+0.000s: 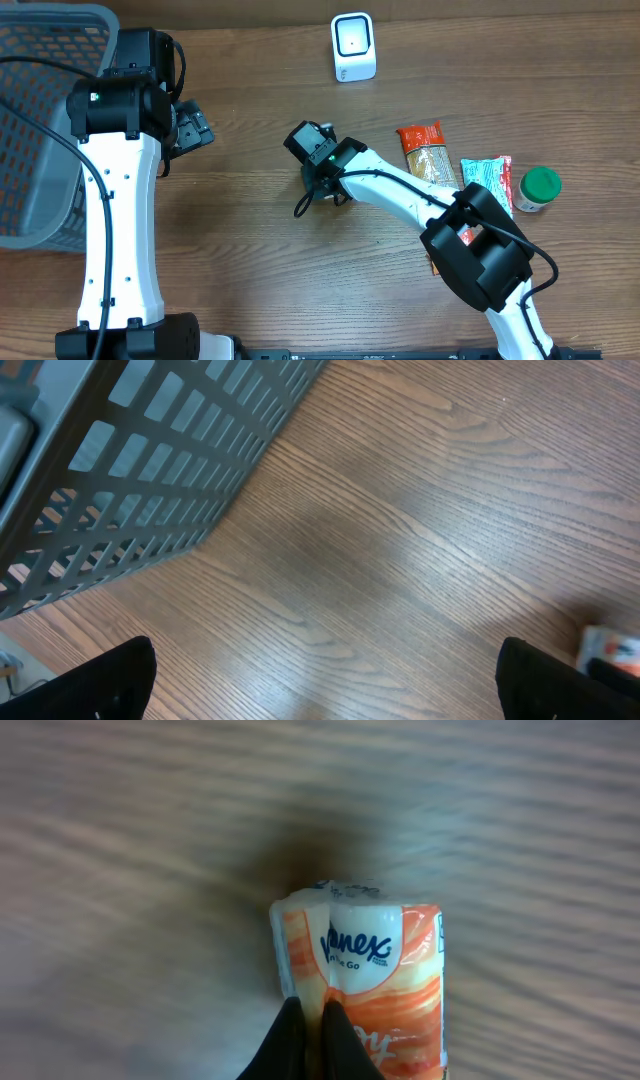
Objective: Scan the item barcode
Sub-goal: 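Lower the right gripper and close it on the Kleenex pack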
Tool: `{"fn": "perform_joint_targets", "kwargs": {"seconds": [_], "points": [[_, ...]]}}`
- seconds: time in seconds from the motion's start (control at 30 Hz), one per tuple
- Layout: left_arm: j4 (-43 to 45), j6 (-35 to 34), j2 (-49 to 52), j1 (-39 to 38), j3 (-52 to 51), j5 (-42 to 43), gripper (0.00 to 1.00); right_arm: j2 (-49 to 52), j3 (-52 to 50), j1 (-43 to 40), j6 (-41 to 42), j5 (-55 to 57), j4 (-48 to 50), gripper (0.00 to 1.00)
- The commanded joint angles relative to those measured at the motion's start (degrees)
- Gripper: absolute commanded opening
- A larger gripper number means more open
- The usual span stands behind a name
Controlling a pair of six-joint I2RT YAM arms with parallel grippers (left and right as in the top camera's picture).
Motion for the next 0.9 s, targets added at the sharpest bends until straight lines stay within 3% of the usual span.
{"fn": "perform_joint_targets", "kwargs": {"seconds": [0.0, 0.13, 0.2, 0.47, 0.77, 0.8, 0.87], "points": [[-0.1, 1.0, 0.3, 0.2, 0.3, -0.7, 0.99, -2.7, -0.2, 0.2, 0.2, -7.8, 0.3, 0.04], [-0.1, 1.0, 0.3, 0.2, 0.3, -0.7, 1.00, -2.7, -0.2, 0.1, 0.1, -7.8, 0.2, 0.04], [-0.1, 1.0, 0.3, 0.2, 0.3, -0.7, 1.00, -2.7, -0.2, -0.3, 0.1, -7.8, -0.1, 0.12], [-0.1, 1.0, 0.3, 0.2, 0.3, -0.7, 1.00, -4.3, -0.2, -0.7, -2.9, -8.6, -0.9, 0.21], [-0.1, 1.0, 0.3, 0.2, 0.3, -0.7, 0.99, -8.0, -0.2, -0.7, -5.0, -8.6, -2.2, 0.22], [-0.1, 1.0, 0.3, 0.2, 0.3, -0.7, 1.00, -8.0, -0.2, -0.6, -5.2, -8.6, -2.3, 0.28], [-0.1, 1.0, 0.3, 0.2, 0.3, -0.7, 1.00, -8.0, -0.3, -0.6, -5.2, -8.6, -2.5, 0.49]]}}
